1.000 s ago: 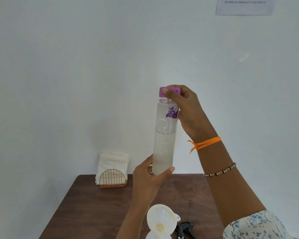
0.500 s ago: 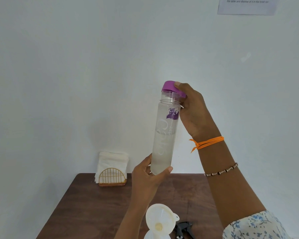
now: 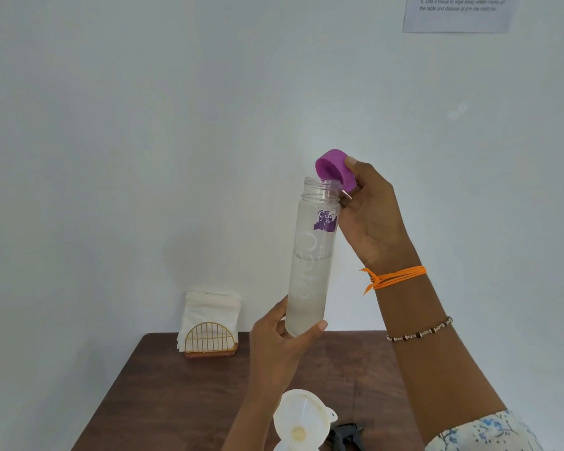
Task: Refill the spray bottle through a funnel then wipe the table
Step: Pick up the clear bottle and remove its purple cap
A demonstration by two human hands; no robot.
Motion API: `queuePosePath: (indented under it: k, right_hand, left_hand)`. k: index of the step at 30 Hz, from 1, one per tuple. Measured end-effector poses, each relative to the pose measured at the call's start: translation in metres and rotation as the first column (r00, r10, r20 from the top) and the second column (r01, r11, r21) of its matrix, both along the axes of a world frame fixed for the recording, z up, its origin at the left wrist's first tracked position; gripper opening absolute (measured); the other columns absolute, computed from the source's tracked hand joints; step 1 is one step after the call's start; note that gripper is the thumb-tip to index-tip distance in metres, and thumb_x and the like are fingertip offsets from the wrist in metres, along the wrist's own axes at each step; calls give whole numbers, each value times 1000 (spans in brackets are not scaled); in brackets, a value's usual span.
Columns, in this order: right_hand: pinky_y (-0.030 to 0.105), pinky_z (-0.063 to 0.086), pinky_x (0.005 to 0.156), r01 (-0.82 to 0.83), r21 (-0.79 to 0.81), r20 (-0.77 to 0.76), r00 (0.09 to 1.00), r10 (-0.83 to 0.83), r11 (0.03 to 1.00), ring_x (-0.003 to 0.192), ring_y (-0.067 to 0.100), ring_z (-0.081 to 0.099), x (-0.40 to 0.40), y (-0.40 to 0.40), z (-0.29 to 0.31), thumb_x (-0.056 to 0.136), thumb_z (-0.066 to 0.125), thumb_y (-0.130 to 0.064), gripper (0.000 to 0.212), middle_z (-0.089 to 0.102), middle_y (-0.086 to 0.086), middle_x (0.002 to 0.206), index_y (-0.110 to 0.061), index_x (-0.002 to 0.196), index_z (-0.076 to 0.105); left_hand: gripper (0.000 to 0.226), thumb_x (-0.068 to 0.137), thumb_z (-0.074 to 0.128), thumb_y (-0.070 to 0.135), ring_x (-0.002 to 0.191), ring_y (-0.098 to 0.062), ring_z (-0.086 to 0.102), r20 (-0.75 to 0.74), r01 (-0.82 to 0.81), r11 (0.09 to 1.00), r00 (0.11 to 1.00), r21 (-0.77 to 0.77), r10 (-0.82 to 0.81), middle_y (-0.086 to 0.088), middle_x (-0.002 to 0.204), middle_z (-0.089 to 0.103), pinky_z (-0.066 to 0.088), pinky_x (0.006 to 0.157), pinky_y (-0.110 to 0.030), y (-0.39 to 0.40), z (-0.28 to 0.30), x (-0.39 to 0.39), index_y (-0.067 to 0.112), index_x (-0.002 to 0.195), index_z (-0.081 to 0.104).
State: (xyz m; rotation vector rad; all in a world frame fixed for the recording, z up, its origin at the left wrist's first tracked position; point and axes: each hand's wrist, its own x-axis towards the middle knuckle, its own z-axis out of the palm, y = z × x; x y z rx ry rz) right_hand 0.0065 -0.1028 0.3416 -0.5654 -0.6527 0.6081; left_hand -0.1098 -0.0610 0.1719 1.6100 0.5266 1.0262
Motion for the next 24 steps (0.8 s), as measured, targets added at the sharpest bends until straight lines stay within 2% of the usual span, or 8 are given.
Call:
queuePosePath:
  k: [3, 6, 8, 11, 14, 18, 20, 24]
  right_hand:
    - [27, 44, 78, -10, -16, -30, 1000, 9, 1000, 74, 17, 54, 2, -2, -2, 90, 49, -7, 16, 64, 3, 67, -7, 77, 59]
    - [28, 46, 78, -41, -8, -62, 997, 40, 999, 76, 21, 56, 6, -7, -6, 88, 47, -6, 16, 66, 7, 77, -8, 78, 59]
    - [29, 49, 80, -32, -15, -63, 998, 31, 999, 77, 21, 60, 9, -10, -9, 88, 45, -6, 16, 64, 9, 88, -8, 86, 61]
    - [33, 49, 89, -16, -35, -78, 997, 13, 999, 90, 25, 57, 14, -11, -17, 89, 46, -8, 21, 54, 11, 106, -11, 100, 63]
    - [35, 48, 93, -39, -49, -92, 995, 35, 998, 96, 27, 54, 18, -14, -29, 89, 47, -9, 24, 50, 13, 113, -10, 107, 63]
    - [37, 51, 91, -85, -53, -159, 984, 76, 995, 97, 29, 55, 20, -19, -48, 88, 48, -8, 27, 50, 16, 114, -6, 113, 59]
    - [37, 51, 91, -82, -70, -179, 981, 69, 994, 93, 28, 57, 18, -21, -59, 89, 47, -7, 24, 52, 15, 107, -5, 111, 59]
    - [37, 50, 93, 0, -107, -135, 991, -14, 994, 89, 28, 58, 10, -26, -85, 91, 45, -5, 19, 57, 10, 92, -4, 106, 55]
  left_hand:
    - [42, 67, 81, 28, 90, -1, 67, -1, -14, 1000, 1000, -1, 14, 18, 100, 69, 52, 69, -12, -1, 0, 0, 43, 100, 60]
    - [42, 67, 81, 28, 91, -2, 66, 6, -21, 1000, 1000, -10, 21, 19, 101, 68, 52, 70, -12, 0, 0, 0, 43, 100, 60]
    - [42, 67, 81, 27, 91, -3, 67, 9, -28, 1000, 1000, -15, 28, 18, 102, 68, 52, 70, -12, 1, -1, 1, 42, 101, 60]
    - [44, 66, 82, 27, 93, -7, 67, 13, -36, 999, 999, -26, 37, 14, 104, 69, 53, 72, -14, 2, -3, 2, 37, 104, 61]
    - [45, 66, 81, 30, 95, -10, 66, 11, -42, 999, 999, -31, 43, 13, 105, 69, 54, 75, -16, 3, -4, 3, 37, 105, 61]
    - [42, 67, 81, 29, 93, -3, 65, 8, -45, 998, 999, -34, 45, 22, 100, 66, 52, 71, -13, 0, -4, 3, 41, 101, 59]
    - [40, 68, 81, 26, 89, 1, 66, 14, -37, 999, 999, -33, 38, 26, 95, 66, 51, 68, -11, -2, -4, 2, 43, 97, 59]
    - [39, 68, 81, 27, 89, -2, 66, 15, -31, 999, 999, -30, 31, 24, 94, 69, 52, 69, -13, -4, -7, 1, 45, 95, 60]
